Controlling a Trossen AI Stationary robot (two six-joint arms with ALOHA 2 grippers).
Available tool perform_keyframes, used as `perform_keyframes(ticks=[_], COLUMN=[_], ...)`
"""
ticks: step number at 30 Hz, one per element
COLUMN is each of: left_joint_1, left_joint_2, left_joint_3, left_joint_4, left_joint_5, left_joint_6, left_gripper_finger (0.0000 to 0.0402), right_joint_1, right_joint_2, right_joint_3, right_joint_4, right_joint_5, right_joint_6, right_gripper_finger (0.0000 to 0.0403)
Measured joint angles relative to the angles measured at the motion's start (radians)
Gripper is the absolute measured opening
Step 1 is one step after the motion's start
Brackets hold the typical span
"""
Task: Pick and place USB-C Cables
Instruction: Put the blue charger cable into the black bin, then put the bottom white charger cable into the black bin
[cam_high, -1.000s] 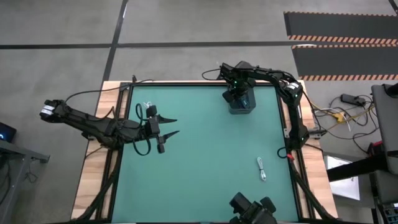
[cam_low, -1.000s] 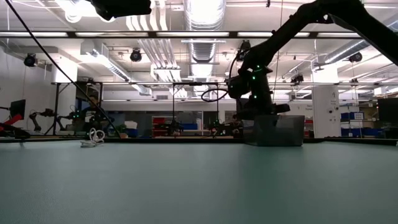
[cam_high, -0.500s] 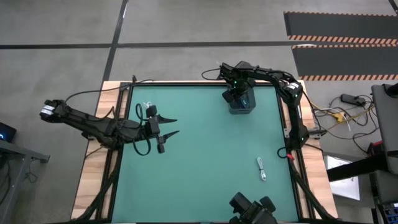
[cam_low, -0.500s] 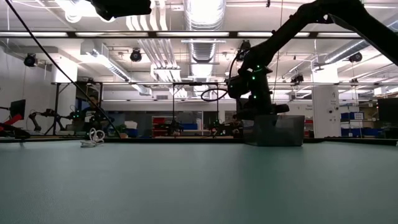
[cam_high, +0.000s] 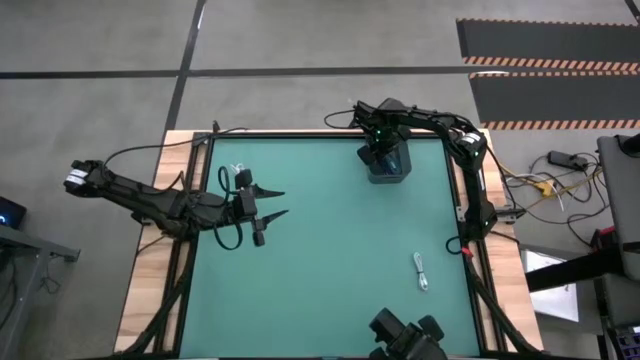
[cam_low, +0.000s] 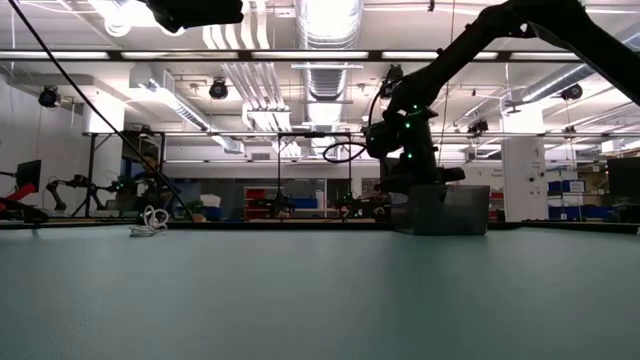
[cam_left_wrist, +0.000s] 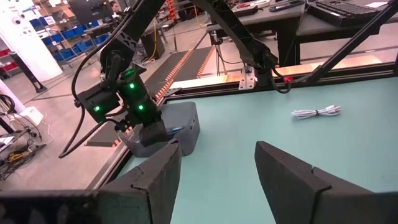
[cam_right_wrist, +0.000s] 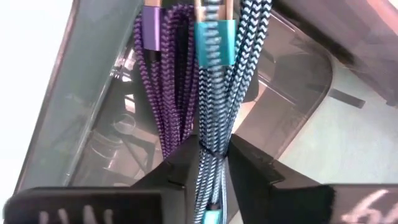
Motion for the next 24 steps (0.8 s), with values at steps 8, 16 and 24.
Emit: perform_keyframes(ticks=[8, 16, 24], left_joint_1=[0.000, 0.000, 0.000], left_joint_2=[0.000, 0.000, 0.000], left_joint_3=[0.000, 0.000, 0.000], left_joint_4=[0.000, 0.000, 0.001], left_joint_5=[0.000, 0.000, 0.000], left_joint_6=[0.006, 0.007, 0.007], left_gripper_finger=[0.0190, 0.0190, 0.0190], right_joint_1=[0.000, 0.009, 0.093], right_joint_2=[-0.014, -0.073, -0.217], right_joint_3=[0.036, 0.133, 0.136], right_joint_4=[-0.046, -0.148, -0.160], right_joint_5=[-0.001, -0.002, -0.087], right_joint_6=[0.001, 0.029, 0.092], right_gripper_finger=[0.0116, 0.0118, 0.0119])
